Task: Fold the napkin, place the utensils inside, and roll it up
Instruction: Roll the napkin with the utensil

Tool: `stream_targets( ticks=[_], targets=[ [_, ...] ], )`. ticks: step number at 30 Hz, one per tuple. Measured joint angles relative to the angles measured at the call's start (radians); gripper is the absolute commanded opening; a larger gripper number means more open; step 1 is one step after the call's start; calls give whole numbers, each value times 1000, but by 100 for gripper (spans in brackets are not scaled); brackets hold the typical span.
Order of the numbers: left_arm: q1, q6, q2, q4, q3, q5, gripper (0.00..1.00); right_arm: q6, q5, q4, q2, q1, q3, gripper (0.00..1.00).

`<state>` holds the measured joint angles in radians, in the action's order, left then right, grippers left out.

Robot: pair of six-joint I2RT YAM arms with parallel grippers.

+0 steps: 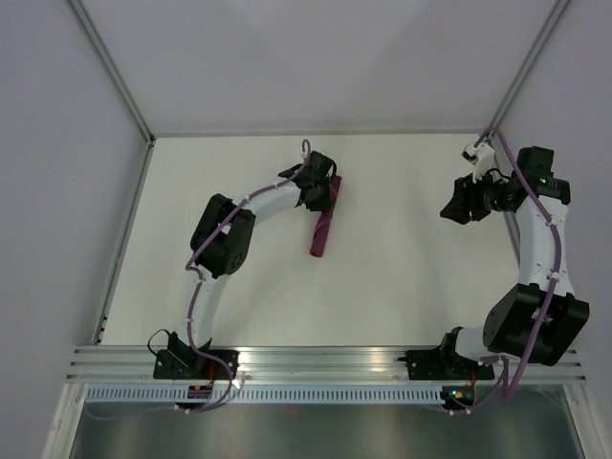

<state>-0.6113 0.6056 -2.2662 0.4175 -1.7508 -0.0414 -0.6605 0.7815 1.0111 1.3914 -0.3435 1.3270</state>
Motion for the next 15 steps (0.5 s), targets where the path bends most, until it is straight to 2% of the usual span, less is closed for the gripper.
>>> stream_targets(
  ticks=[6,15],
  targets=[
    [3,36,-8,5,-11,-3,27,-8,8,5,0,0,-3,54],
    [3,60,-11,12,-12,-10,41,-24,11,15,0,0,-3,54]
  ],
)
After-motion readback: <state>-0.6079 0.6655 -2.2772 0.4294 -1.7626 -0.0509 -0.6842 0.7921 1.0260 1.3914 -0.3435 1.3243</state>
